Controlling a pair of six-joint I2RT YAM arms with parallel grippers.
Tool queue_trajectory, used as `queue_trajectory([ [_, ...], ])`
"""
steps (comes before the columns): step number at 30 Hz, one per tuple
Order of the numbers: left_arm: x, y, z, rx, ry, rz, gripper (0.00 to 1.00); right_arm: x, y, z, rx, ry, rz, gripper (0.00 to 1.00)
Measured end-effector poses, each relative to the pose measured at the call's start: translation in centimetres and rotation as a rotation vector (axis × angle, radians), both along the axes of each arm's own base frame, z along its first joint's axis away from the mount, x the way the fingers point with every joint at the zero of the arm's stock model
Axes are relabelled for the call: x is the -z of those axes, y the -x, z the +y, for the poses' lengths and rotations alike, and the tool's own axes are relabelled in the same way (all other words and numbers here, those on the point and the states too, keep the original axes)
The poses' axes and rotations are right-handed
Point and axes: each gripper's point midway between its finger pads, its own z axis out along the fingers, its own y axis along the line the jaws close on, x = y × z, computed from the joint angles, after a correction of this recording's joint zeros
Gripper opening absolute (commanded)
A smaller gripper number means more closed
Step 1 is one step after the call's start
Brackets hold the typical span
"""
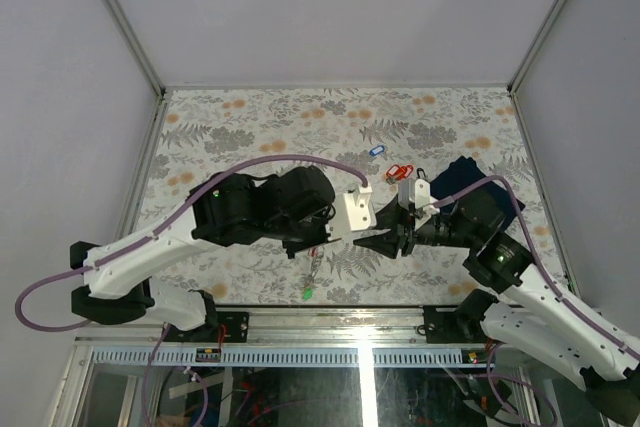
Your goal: Put the keys on the keyring
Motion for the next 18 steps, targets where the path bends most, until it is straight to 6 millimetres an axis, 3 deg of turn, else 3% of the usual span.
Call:
queue_trajectory([
  [5, 2.0, 0.2, 0.8, -0.002, -0.109, -0.01, 0.0, 1.1, -0.1, 0.2, -0.001, -0.043, -0.009, 0.41],
  [14, 2.3, 0.4, 0.6, 0.005, -0.129, -0.012, 0.0, 3.0, -0.6, 2.2, -0.037, -0.235, 0.058, 0.4],
  [18, 2.4, 0.5, 0.5, 0.01, -0.132, -0.011, 0.0, 2.8, 0.1, 3.3, -0.07, -0.293, 0.051, 0.38],
])
